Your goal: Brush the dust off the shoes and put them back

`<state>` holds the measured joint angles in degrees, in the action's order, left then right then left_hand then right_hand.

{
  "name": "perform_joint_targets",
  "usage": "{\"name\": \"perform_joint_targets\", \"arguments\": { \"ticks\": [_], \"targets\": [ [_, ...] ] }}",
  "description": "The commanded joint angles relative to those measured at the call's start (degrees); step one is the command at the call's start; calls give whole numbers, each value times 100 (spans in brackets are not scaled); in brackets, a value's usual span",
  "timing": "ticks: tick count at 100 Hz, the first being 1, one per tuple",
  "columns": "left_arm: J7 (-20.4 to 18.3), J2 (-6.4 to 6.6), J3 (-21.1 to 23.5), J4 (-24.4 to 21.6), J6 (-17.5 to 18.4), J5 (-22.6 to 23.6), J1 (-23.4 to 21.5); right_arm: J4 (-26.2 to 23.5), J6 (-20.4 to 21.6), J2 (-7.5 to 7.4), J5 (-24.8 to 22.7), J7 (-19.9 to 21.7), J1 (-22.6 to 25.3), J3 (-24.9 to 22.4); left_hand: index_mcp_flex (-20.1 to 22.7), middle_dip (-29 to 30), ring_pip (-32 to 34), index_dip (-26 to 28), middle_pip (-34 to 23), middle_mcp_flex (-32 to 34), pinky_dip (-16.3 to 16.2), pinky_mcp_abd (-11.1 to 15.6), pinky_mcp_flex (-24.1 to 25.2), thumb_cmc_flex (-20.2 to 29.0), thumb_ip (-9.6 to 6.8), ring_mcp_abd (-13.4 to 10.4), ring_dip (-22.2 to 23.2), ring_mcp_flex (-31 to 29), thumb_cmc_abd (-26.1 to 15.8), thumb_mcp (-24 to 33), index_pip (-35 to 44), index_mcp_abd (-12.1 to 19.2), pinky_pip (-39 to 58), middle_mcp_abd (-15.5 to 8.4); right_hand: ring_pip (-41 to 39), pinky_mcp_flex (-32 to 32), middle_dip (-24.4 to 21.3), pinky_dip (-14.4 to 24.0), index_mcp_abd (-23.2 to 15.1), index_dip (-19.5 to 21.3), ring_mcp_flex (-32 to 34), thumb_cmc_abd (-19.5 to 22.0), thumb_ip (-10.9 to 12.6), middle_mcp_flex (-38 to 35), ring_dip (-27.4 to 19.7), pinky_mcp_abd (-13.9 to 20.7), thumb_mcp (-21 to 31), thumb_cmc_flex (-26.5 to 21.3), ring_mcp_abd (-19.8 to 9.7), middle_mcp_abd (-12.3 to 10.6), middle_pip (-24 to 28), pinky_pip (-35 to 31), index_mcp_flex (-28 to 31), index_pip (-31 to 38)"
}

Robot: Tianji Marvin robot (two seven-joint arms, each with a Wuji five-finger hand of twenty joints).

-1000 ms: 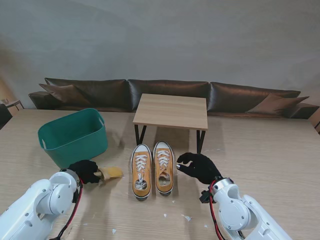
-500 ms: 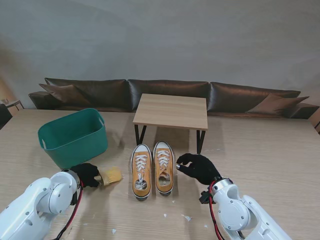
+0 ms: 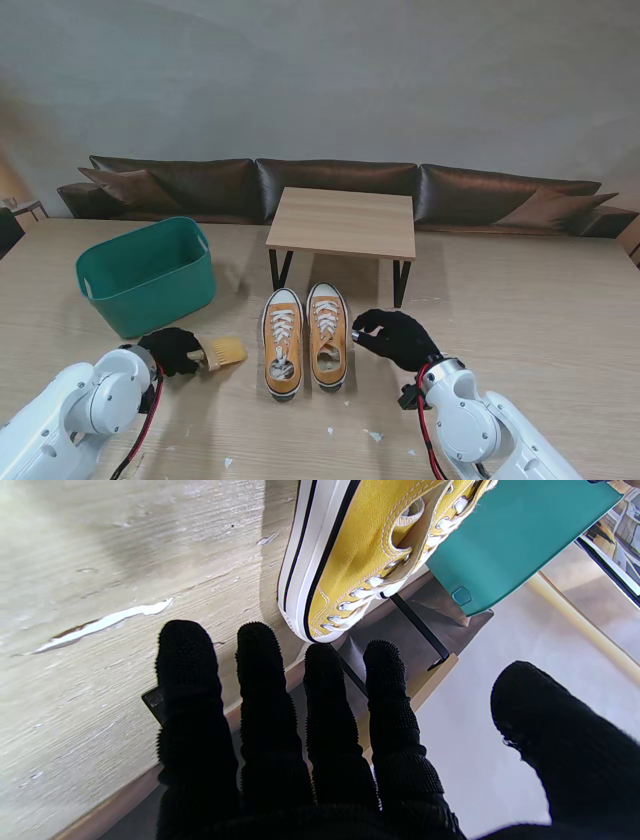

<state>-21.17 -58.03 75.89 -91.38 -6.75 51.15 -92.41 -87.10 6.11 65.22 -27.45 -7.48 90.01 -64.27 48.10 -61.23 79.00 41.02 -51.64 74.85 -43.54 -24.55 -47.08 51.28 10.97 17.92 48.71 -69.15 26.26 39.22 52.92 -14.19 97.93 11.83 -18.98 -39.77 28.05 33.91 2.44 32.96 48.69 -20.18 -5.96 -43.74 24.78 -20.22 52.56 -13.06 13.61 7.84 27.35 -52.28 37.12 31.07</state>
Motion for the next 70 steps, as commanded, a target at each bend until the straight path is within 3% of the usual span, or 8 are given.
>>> {"name": "perform_joint_targets", "arguments": {
  "ticks": [1,44,70],
  "targets": [
    [-61,-51,91,-153,-49,8,-118,3,21,8,-11,88,26,22,67,70,520,31,-212,357,158,43,-178,237,257,339,-37,-338,-141,249,116,106,300,-4,-56,1767,-23,41,17,-39,47,216,117,-116,36,-168,-1,22,52,96,73,-97,-75,75],
    [79,-107,672,-819,105,-38,-612,15,20,8,21,105,23,36,101,144,547,41,-248,349,130,-44,-161,284,248,406,-63,-334,-148,246,75,27,290,63,-56,1755,-26,41,25,-51,49,205,116,-109,34,-158,-13,26,53,107,75,-106,-82,75],
    [396,-157,503,-637,368,-480,-221,46,-20,26,-6,27,-27,51,80,158,569,75,-255,341,73,-101,-102,369,223,470,-62,-330,-185,176,24,-46,324,134,-62,1747,-24,40,19,-54,58,166,117,-116,34,-150,-14,44,37,91,84,-114,-91,79]
  ]
}}
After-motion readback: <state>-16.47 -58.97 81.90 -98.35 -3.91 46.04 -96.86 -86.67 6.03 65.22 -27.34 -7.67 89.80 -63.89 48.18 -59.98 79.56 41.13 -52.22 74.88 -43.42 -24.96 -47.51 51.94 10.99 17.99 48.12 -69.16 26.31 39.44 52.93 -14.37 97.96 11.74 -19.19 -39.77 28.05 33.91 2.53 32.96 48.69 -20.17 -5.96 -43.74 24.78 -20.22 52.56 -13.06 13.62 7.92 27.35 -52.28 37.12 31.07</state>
